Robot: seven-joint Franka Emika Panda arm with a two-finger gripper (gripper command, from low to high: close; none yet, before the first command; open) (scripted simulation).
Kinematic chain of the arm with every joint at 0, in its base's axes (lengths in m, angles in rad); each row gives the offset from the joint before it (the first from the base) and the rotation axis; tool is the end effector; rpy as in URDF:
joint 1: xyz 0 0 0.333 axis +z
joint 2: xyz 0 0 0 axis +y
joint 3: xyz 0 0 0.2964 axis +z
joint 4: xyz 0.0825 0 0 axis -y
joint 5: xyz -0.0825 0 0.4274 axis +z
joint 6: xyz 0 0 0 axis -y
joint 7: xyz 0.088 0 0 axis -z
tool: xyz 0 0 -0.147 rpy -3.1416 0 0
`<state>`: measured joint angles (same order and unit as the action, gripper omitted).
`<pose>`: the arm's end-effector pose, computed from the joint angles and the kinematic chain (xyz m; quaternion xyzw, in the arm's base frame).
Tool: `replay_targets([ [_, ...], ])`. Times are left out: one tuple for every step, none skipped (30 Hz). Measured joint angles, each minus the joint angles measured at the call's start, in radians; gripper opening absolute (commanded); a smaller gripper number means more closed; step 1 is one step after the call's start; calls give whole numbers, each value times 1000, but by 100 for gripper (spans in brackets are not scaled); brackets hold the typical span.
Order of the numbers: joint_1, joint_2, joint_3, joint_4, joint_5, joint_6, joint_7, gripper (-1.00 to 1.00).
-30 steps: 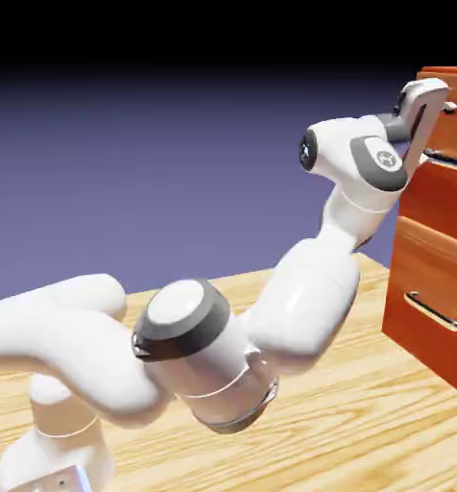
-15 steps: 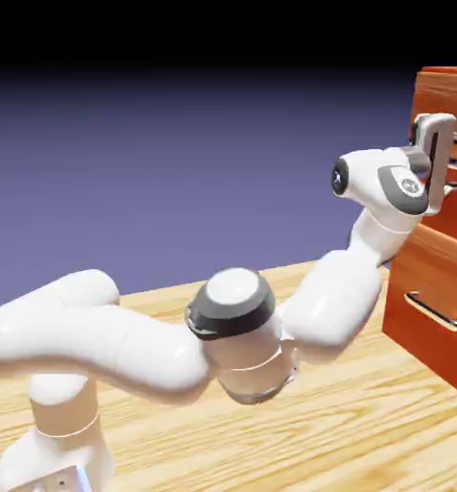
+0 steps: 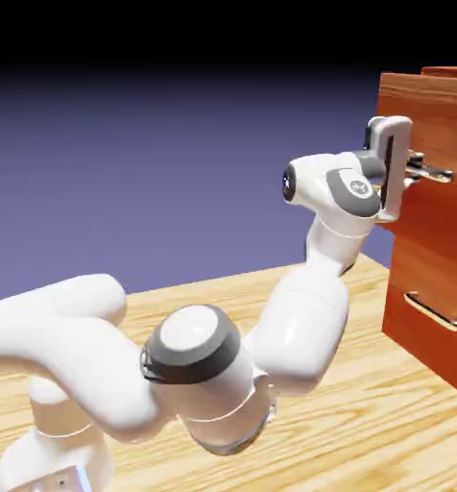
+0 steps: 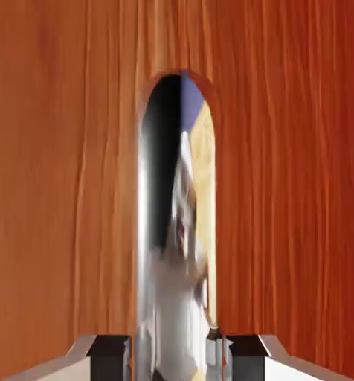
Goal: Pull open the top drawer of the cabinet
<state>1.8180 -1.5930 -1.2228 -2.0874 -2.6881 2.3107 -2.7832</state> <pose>0.6373 0.0381 0.5350 -0.2704 0.6525 -0.2707 0.6541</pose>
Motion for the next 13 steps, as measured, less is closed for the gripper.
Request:
replay_targets([
  [-25, -3, 5, -36, 5, -11, 4, -100],
  [-51, -7, 11, -72, 10, -22, 8, -100],
  [-77, -10, 17, -109, 16, -33, 12, -100],
  [-103, -14, 23, -145, 23, -43, 16, -100],
  [-130, -18, 30, -181, 30, -53, 19, -100],
  [-157, -23, 37, -217, 38, -62, 22, -100],
  [-184, -27, 45, -254, 47, -71, 25, -100],
  [-212, -33, 53, -290, 57, -80, 27, -100],
  [-240, -39, 62, -326, 67, -88, 29, -100],
  [-254, -41, 66, -343, 73, -92, 30, 100],
  [-254, -41, 66, -343, 76, -92, 28, 100],
  [-254, -41, 66, -343, 76, -92, 28, 100],
  [-285, -49, 77, -380, 90, -99, 28, 100],
])
